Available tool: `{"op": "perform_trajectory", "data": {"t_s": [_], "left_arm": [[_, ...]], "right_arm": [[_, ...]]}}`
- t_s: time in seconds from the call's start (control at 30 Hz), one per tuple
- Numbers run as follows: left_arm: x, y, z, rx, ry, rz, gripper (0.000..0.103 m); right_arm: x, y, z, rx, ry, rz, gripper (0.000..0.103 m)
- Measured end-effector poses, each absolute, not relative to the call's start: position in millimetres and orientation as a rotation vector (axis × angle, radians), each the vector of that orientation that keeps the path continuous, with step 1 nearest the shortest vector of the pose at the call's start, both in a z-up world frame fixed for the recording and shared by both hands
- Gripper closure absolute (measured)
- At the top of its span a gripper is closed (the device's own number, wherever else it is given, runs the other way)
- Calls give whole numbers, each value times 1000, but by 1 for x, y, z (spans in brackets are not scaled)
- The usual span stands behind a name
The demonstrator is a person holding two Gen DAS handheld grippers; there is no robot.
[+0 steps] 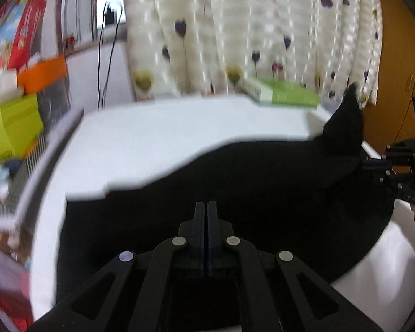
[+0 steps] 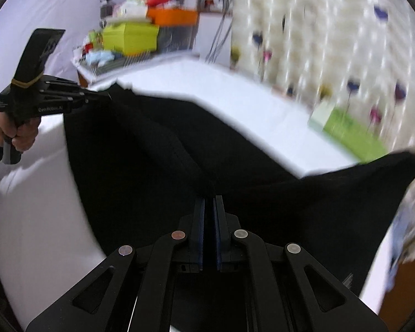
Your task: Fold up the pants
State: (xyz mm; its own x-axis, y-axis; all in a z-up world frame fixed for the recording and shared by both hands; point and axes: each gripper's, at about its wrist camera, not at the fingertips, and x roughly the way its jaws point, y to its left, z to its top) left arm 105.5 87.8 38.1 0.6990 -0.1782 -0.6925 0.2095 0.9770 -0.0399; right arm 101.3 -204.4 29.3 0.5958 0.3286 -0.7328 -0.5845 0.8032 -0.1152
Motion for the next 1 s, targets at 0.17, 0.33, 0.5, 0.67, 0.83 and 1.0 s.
{"op": "perform_trajectory", "data": {"t_s": [0.17,0.33,0.5,0.67,0.83,1.0], "left_arm": [[81,94,24,-49,811,-200,101],[53,112,28,-153,786,-177,99],[40,141,26,-257,766,-65,61],[61,162,29,-339,768,7,57],[99,165,36,-296,759,43,55],[108,174,31,-387,747,50,55]], "right_arm": [[85,-213,7,-265,834,548,97],[60,-219,8,-234,802,549,73],[53,-229,15,-162,760,545,73],[65,-242,22,-150,731,498,73],[91,-240,35,-79,716,516,73],[128,-199,27,-67,773,575,73]]}}
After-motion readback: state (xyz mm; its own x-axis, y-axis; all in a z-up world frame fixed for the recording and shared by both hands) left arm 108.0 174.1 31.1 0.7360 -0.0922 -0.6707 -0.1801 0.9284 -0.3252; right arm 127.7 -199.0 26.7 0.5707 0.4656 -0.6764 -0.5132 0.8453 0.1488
